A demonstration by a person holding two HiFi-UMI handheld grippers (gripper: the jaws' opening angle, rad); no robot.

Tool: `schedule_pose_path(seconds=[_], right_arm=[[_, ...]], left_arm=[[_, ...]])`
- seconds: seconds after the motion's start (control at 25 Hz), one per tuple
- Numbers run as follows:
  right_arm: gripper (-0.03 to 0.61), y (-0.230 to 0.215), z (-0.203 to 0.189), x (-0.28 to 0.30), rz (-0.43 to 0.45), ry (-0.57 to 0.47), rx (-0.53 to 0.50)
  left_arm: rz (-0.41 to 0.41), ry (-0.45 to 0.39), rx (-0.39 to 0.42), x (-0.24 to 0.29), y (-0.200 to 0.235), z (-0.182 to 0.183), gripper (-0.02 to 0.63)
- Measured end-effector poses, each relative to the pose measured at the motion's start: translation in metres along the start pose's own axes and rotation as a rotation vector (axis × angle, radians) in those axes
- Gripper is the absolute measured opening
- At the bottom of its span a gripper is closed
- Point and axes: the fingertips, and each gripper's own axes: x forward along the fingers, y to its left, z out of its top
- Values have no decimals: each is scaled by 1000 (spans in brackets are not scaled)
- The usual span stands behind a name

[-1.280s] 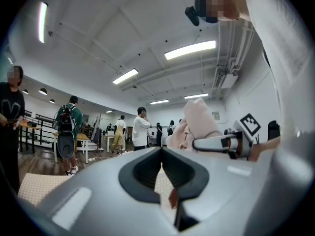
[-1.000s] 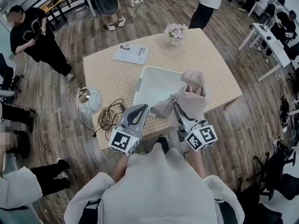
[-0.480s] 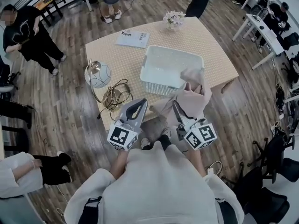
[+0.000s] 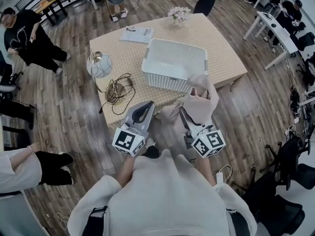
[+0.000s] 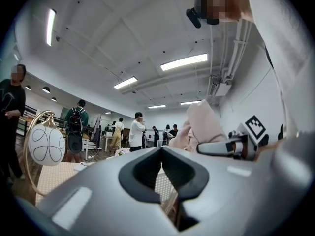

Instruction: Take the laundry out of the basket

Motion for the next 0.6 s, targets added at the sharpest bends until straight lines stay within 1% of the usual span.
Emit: schedule_pose_path(seconds=[0.32,0.48,0.6], right_arm=[[230,4,-23,-71,5,28,-8],[230,4,-24,-85,1,22,2],[230,5,-23,-84,-7,13,2]], left_arm=[[27,23,11,-32,-65,-14,8],[22,18,14,-38,-77,-12,9],[15,9,12,-40,-77,-11,8]])
